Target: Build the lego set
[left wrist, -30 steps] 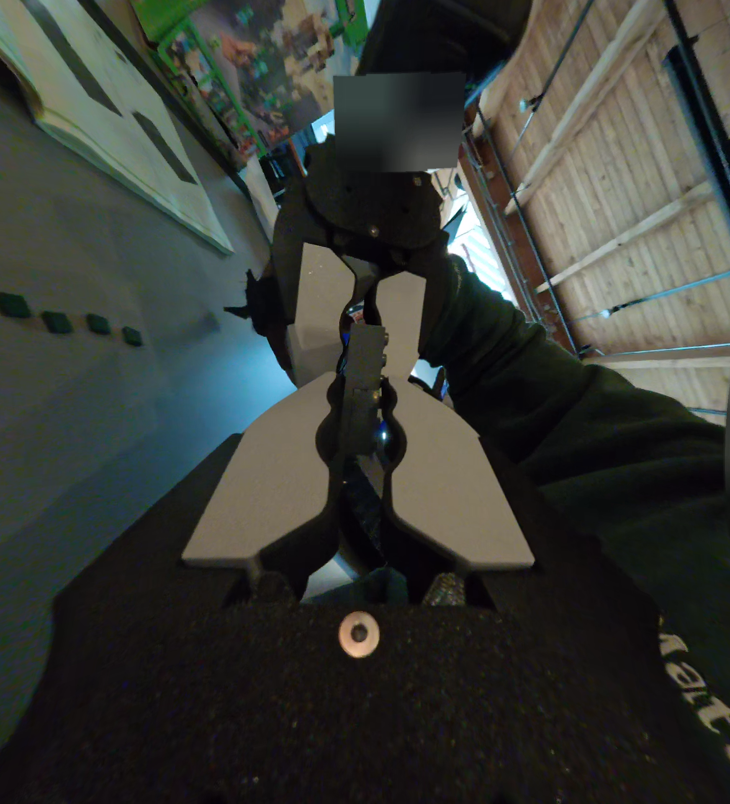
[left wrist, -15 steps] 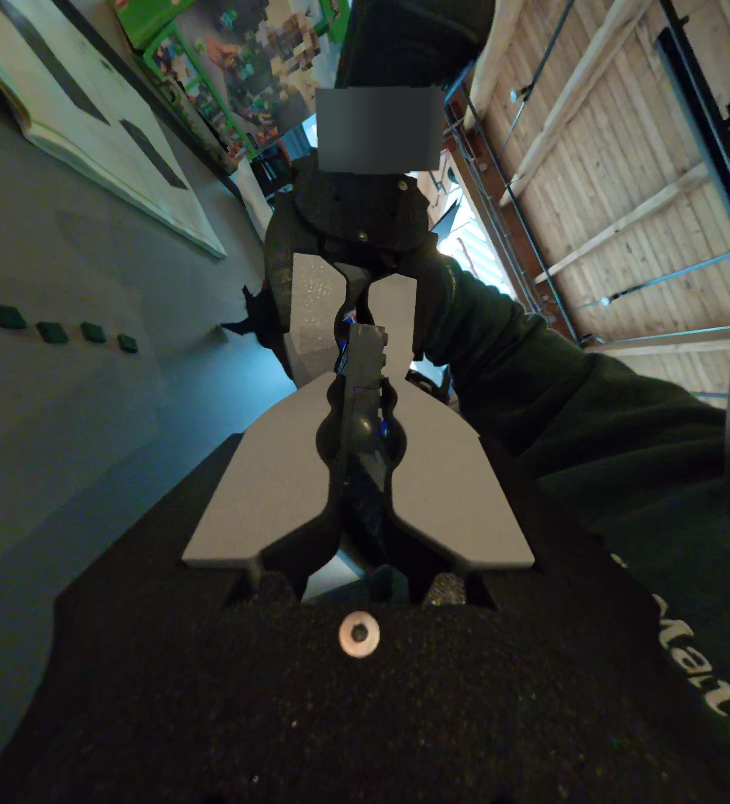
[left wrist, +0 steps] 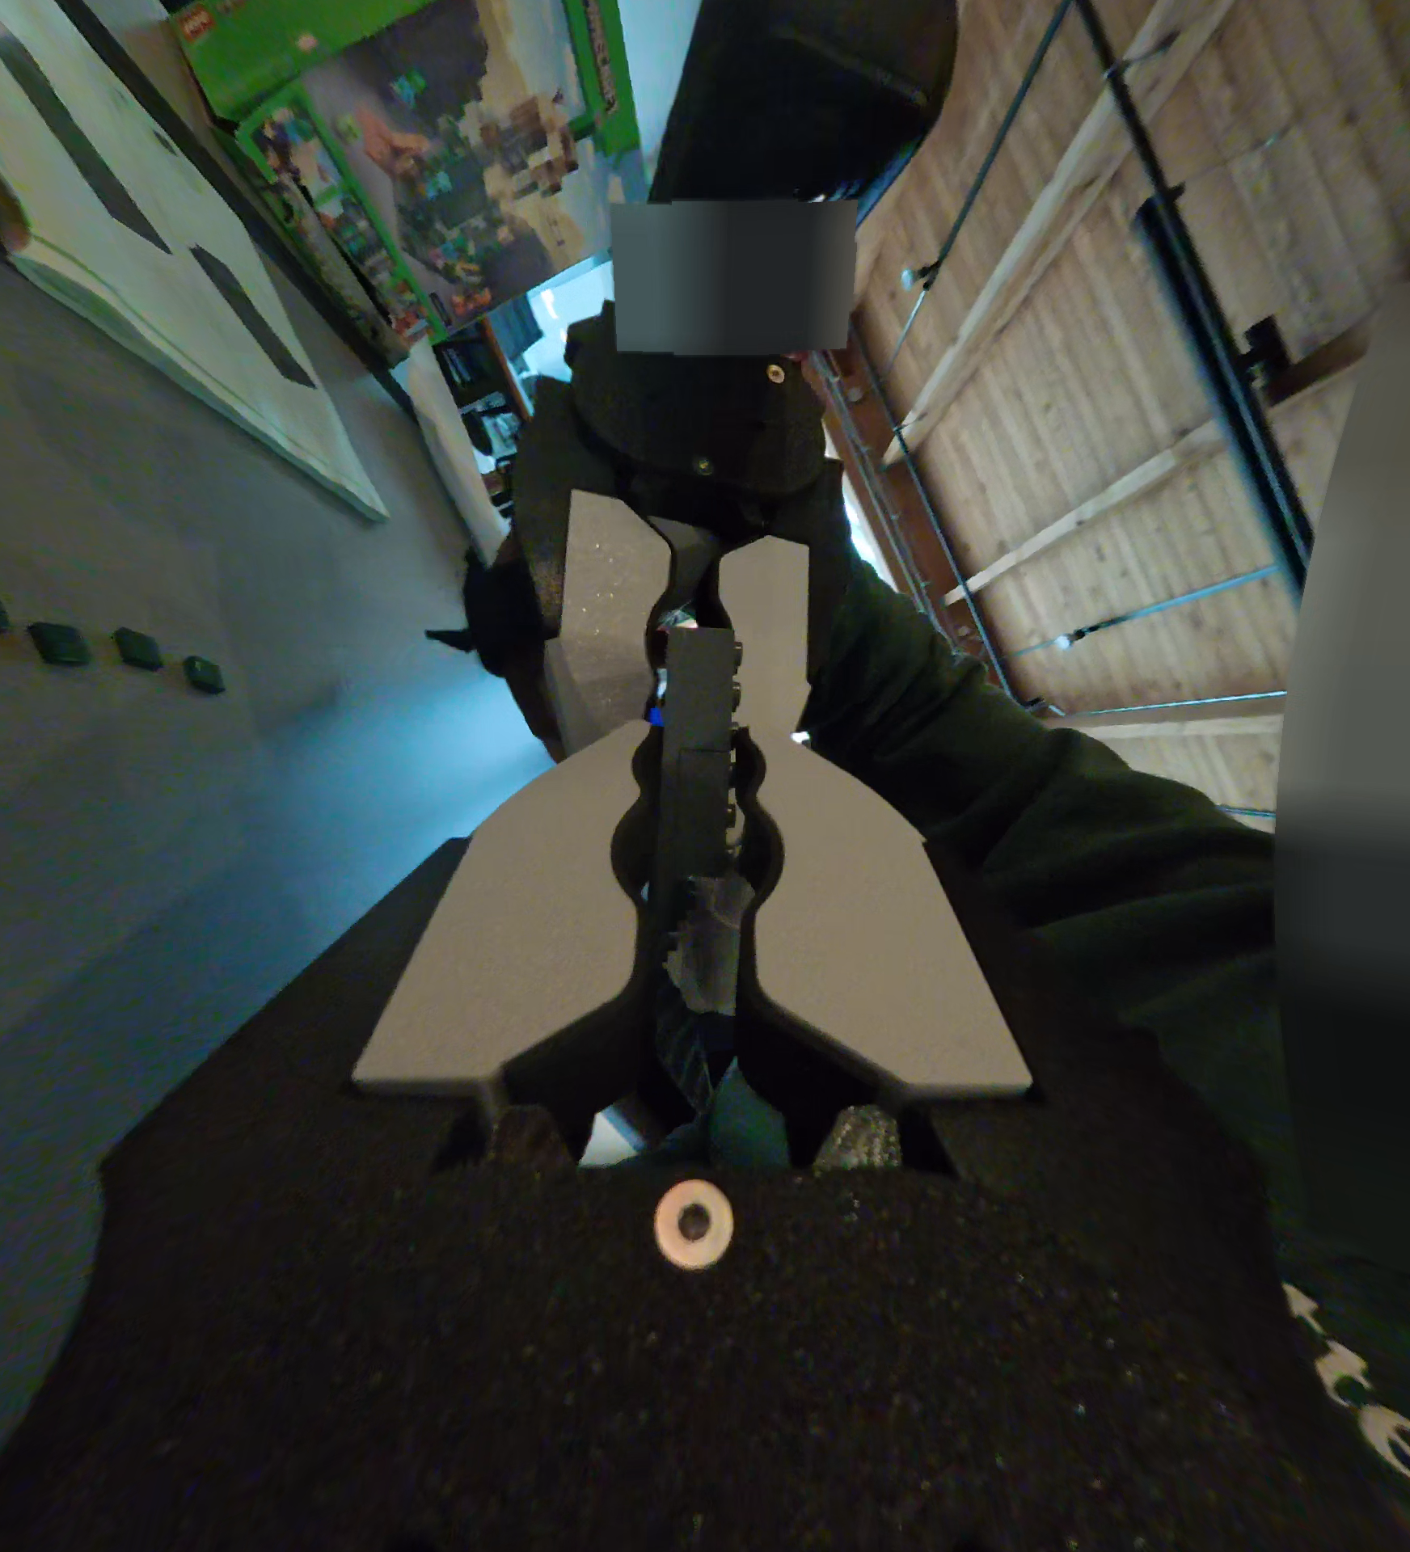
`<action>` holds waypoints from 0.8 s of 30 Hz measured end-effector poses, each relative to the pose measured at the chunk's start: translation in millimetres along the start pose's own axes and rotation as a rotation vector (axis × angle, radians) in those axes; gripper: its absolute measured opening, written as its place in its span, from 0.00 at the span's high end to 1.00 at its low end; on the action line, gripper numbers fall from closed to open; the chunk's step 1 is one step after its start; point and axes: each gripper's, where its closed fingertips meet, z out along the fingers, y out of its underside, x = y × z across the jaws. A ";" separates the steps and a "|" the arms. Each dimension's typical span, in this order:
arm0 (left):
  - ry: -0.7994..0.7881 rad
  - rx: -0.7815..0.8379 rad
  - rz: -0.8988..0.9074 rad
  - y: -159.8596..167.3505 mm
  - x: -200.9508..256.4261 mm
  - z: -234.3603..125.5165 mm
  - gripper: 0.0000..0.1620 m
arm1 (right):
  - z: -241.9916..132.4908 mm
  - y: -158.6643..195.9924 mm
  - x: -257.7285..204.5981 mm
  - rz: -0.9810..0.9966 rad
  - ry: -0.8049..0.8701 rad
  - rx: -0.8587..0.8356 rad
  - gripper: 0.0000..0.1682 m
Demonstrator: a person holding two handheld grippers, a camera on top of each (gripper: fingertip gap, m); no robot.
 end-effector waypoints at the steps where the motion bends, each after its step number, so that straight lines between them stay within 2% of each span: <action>1: 0.000 0.004 0.000 -0.4 0.0 -0.3 0.90 | 0.2 -0.3 -0.2 -0.001 0.001 -0.006 0.88; 6: 0.011 0.009 0.008 -2.2 2.2 -1.2 0.90 | 0.3 -3.6 -1.4 -0.001 -0.006 -0.005 0.87; 12: 0.020 0.032 0.009 -5.9 2.9 -4.7 0.90 | -23.8 -16.7 -4.7 -0.043 0.035 0.093 0.73; 16: 0.024 0.088 0.020 -16.9 3.7 -10.1 0.90 | -62.0 -32.7 -9.4 -0.096 0.175 0.352 0.73; 19: 0.032 0.149 0.020 -28.3 4.0 -15.2 0.90 | -79.8 -27.4 -7.5 -0.071 0.311 0.606 0.73; 24: 0.068 0.216 0.027 -39.1 9.2 -17.5 0.90 | -61.6 -6.4 -6.0 0.049 0.376 0.973 0.71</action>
